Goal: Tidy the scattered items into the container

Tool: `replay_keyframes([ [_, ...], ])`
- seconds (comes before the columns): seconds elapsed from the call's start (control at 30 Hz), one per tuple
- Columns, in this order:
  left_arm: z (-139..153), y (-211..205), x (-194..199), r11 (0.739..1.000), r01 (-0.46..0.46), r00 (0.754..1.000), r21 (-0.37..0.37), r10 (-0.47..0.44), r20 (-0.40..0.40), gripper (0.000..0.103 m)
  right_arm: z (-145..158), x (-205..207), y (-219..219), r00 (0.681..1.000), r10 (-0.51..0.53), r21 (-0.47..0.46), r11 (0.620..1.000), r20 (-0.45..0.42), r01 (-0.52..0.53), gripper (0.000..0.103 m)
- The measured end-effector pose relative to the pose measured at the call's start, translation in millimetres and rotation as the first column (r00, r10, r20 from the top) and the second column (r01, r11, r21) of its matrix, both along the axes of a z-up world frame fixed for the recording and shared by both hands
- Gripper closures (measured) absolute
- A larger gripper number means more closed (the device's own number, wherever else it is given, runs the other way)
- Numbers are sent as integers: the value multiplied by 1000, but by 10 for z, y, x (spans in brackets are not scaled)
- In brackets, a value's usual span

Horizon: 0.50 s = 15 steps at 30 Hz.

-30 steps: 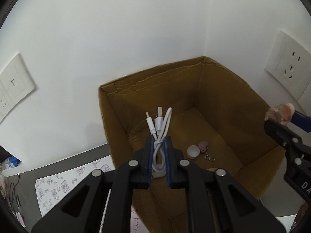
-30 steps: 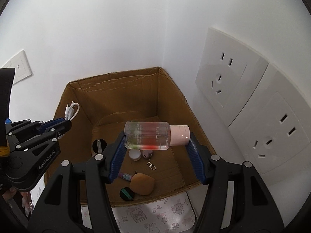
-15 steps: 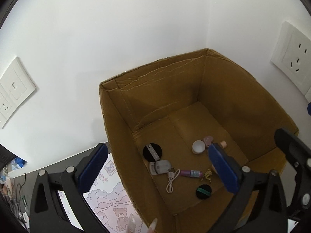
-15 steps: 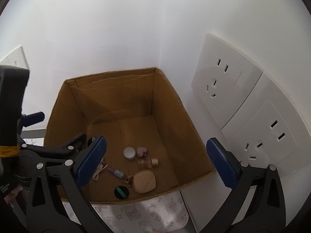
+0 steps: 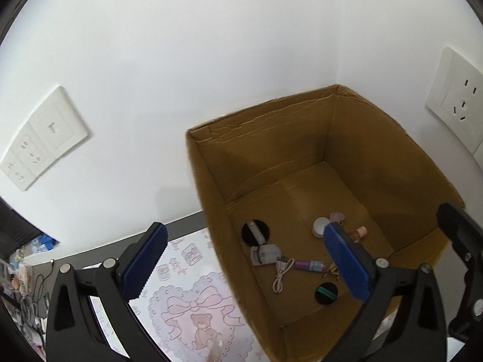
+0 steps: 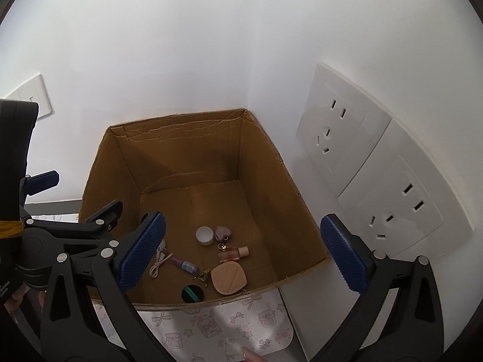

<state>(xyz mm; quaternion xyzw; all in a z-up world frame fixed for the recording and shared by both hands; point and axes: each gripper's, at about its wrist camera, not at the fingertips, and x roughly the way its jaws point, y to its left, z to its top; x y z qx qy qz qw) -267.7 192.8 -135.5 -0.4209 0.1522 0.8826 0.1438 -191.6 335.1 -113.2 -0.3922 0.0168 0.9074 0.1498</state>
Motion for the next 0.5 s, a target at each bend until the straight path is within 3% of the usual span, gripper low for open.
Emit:
replay_keyframes([
  [0.27, 397, -296, 293, 997, -60, 997, 47, 62, -51, 0, 276, 163, -137, 999, 35, -1, 999, -36, -35, 0],
  [0.5, 751, -645, 665, 987, -157, 983, 38, 160, -95, 0, 621, 443, -350, 993, 97, -3, 995, -73, -98, 0],
])
